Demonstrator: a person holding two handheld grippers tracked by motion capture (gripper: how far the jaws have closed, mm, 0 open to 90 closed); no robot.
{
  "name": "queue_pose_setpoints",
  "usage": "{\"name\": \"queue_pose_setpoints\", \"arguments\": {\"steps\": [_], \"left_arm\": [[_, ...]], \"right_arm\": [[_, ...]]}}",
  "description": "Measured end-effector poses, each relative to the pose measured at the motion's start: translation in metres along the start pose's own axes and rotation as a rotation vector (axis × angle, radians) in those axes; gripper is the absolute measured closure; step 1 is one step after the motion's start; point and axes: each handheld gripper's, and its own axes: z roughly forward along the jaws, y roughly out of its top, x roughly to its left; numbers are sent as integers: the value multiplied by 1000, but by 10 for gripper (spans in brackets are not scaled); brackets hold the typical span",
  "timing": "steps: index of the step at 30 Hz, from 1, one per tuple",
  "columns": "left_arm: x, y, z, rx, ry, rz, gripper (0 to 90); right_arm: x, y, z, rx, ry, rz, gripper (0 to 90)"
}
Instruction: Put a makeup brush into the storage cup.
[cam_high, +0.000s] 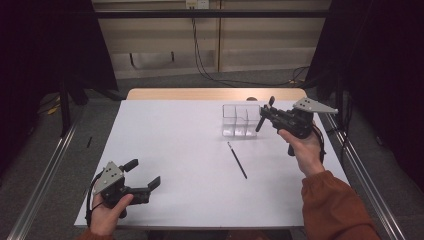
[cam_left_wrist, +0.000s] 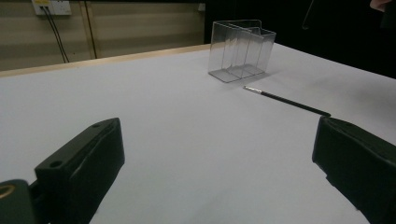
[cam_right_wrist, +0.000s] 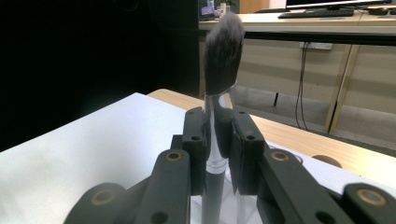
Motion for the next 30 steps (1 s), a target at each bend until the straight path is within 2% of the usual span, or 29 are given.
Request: {"name": "queue_pose_setpoints", "arguments": {"steps": [15,22,30], "left_arm": [[-1,0,-1,-4,-10,6,24],[-1,0,-1,-11,-5,7,24],[-2,0,-1,-6,-8,12,25]], "right_arm": [[-7,15,21,2,-38,-37,785],[-10,20,33,-5,-63,-33,785],[-15,14,49,25,-100,-40,785]]}}
